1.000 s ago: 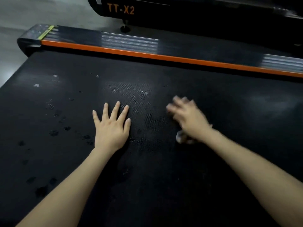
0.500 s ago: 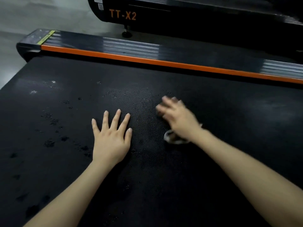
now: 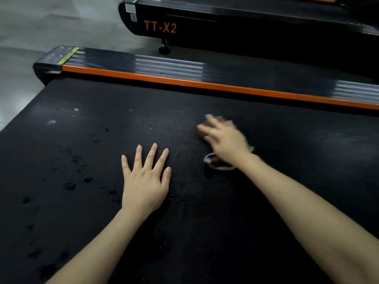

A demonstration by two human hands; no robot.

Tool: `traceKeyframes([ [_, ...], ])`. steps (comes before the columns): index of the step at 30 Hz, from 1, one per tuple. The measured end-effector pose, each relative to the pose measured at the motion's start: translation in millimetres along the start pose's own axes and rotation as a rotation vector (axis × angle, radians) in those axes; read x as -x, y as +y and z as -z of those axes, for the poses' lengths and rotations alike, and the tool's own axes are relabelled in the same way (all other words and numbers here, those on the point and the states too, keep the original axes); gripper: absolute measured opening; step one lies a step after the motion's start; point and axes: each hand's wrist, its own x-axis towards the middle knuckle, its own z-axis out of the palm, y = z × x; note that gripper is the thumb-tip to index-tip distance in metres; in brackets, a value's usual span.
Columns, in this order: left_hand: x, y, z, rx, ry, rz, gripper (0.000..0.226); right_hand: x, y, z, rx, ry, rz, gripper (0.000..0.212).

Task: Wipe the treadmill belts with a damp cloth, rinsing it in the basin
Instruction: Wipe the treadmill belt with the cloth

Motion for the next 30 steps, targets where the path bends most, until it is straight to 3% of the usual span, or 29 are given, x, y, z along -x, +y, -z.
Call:
traceKeyframes([
  [3,-0.5,1.2,1.4,0.009,-0.002,0.015,0.065,18.6,82.5,19.3,0.069,0.078,-0.423,0.04],
  [5,0.2,2.9,3.2,0.007,-0.03,0.018,0.07,24.5,97.6,21.3,0.039,0.068,-0.564,0.042],
  [9,-15.4,-2.1,14.5,0.029,-0.055,0.012,0.081,20.5,90.3,18.3,0.013,0.055,-0.578,0.043],
  [14,-56.8,-12.7,11.7,-0.051,-0.053,0.09,0.061,16.2,97.9,17.0,0.023,0.082,-0.576,0.046],
  [17,-58.2,-9.6,2.3,-0.045,-0.036,0.103,0.068,-2.7,98.2,14.8,-0.055,0.188,-0.602,0.047],
  [20,-58.3,-10.8,0.6,-0.043,-0.015,0.104,0.064,-46.6,71.9,10.5,-0.16,0.285,-0.681,0.034],
  [22,-59.6,-11.4,0.5,-0.038,-0.017,0.108,0.067,-77.9,31.4,-0.5,-0.225,0.259,-0.631,0.032],
  [26,-59.6,-12.8,-1.5,-0.042,-0.012,0.083,0.071,-105.4,-49.4,-30.1,-0.161,0.046,-0.237,0.043],
  [28,-58.8,-15.6,-1.9,-0.022,0.019,0.074,0.075,-103.7,-35.8,-26.0,-0.122,-0.015,-0.091,0.042],
  [30,-57.9,-16.4,-2.3,-0.022,0.032,0.071,0.076,-100.7,7.6,-18.0,-0.076,0.026,-0.12,0.039],
])
